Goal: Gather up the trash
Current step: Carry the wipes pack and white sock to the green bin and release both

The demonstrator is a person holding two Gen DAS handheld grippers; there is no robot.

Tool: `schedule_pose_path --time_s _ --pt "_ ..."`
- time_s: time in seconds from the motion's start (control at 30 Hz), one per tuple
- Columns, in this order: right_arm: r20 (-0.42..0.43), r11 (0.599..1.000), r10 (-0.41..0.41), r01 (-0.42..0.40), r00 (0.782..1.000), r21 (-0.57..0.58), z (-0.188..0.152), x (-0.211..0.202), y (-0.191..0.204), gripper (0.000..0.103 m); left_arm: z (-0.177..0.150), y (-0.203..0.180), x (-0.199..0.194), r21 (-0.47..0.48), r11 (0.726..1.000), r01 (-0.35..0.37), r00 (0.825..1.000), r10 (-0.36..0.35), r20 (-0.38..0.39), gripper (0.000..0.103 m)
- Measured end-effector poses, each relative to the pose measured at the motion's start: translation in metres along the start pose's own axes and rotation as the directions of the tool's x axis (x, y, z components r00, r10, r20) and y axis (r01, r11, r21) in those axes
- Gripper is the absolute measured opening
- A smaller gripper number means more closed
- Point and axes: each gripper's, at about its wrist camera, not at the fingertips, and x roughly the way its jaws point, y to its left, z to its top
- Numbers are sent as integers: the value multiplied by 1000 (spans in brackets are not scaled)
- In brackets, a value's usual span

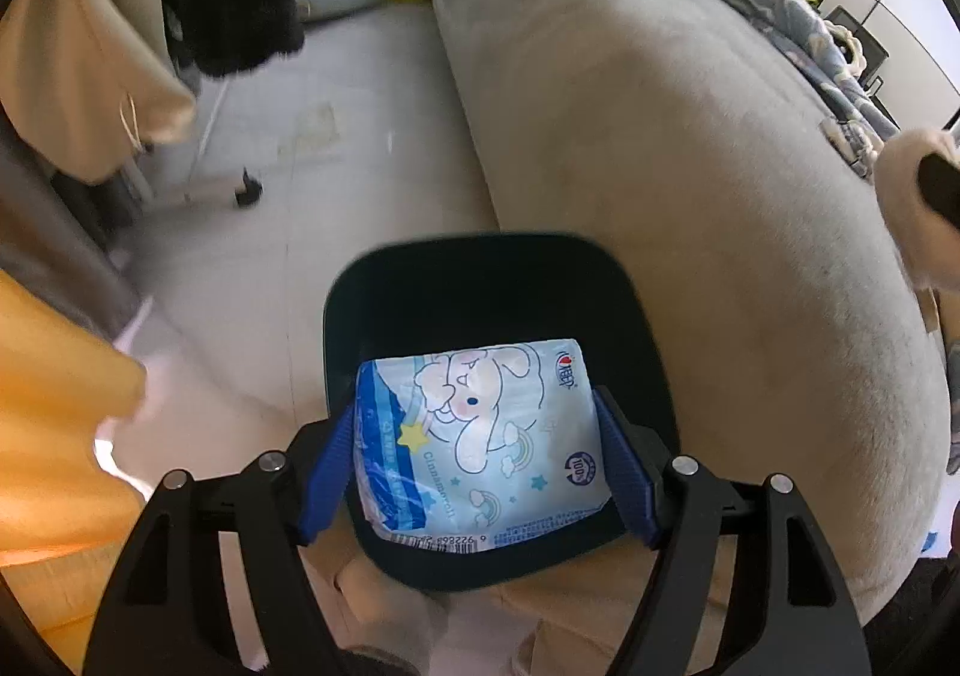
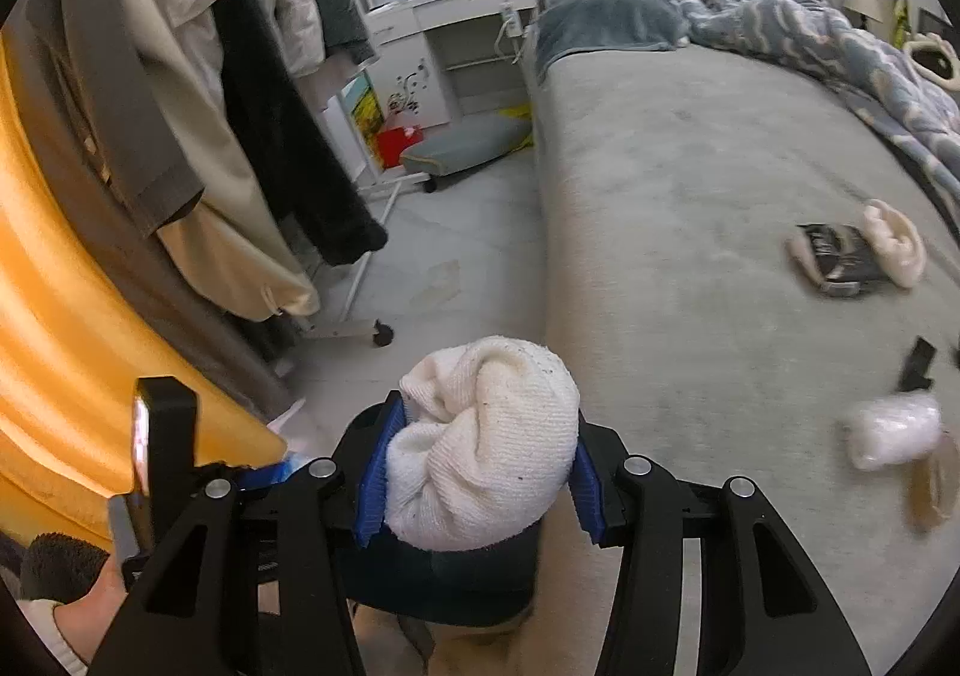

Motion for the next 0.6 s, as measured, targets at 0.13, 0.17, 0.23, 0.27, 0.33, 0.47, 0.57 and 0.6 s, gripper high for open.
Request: schedule_pose_path --time_s 0.13,0.17,0.23,0.27,0.33,0.47,0.57,0.6 --pt "-24 1000 15 -15 1000 -10 2 17 9 51 -5 10 9 -7 1000 21 998 -21 -62 76" --pt "-32 1000 19 -19 999 -10 2 22 11 51 -8 11 11 2 1000 24 997 -23 -78 77" --pt "-50 1000 12 -13 999 -22 3 32 15 51 -11 11 15 14 999 45 993 -44 -106 80" --pt "-60 1000 6 -7 998 -29 2 37 17 51 -13 10 16 21 998 57 992 -54 -117 82" --pt "-81 1000 -1 -2 997 -30 1 49 18 51 -16 9 16 47 996 72 989 -65 -131 86" --pt "-131 1000 -15 11 991 -28 -4 73 20 51 -20 13 10 76 994 80 989 -70 -128 88" --pt "-176 1000 -19 17 984 -14 -12 91 17 51 -20 17 3 76 993 86 990 -76 -118 88" --pt "-195 1000 -26 23 981 -15 -15 97 17 51 -20 20 0 77 993 86 991 -77 -111 88"
